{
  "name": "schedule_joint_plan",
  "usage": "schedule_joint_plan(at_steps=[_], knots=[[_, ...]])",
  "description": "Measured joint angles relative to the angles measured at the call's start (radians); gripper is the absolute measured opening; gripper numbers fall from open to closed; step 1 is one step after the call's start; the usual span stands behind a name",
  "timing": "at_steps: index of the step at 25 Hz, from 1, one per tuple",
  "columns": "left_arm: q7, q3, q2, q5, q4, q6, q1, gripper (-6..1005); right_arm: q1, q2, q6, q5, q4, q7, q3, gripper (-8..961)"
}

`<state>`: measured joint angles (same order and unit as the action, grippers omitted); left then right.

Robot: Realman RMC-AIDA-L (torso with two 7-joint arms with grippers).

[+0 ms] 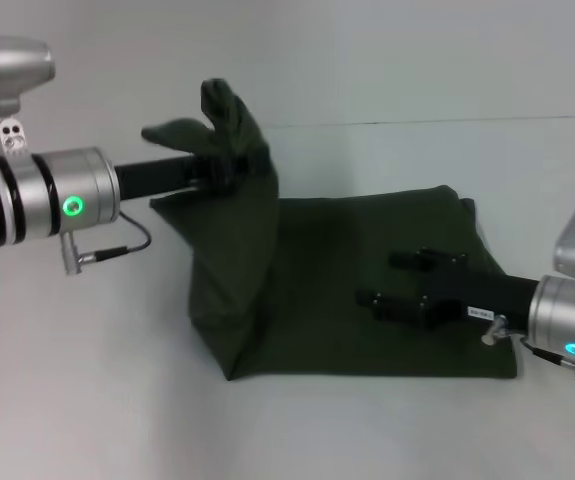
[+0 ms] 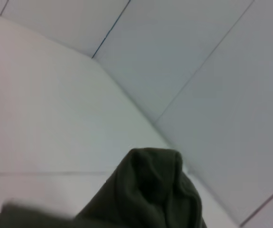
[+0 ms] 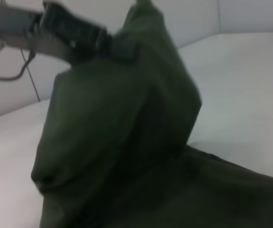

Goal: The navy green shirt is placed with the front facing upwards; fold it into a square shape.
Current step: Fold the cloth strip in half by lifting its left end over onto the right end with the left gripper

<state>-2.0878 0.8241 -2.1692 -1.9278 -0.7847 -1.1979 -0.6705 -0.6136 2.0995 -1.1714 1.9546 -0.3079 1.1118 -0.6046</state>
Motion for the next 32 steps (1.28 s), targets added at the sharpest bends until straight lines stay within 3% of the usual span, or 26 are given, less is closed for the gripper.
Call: schedule_joint_plan(at_steps=[7, 11, 21, 32], knots=[[-0.001, 0.024, 0.0, 0.111, 0.024, 0.004, -0.006, 96, -0.023, 0.0, 0.036, -0.005, 0.022, -0.01, -0.015, 856], [0.0, 0.065, -0.003, 0.157, 0.039, 0.013, -0.012, 97, 0.016, -0.009, 0.005, -0.012, -0.005, -0.003, 0.009, 856], [0.005, 0.299, -0.005, 0.3, 0.105, 0.178, -0.048, 96, 0.197, -0.012, -0.197, -0.056, -0.173, -0.009, 0.042, 856], [0.007, 0.526, -0.008, 0.463, 0.121, 0.31, -0.074, 95, 0.258, -0.013, -0.217, -0.057, -0.19, -0.005, 0.086, 856]])
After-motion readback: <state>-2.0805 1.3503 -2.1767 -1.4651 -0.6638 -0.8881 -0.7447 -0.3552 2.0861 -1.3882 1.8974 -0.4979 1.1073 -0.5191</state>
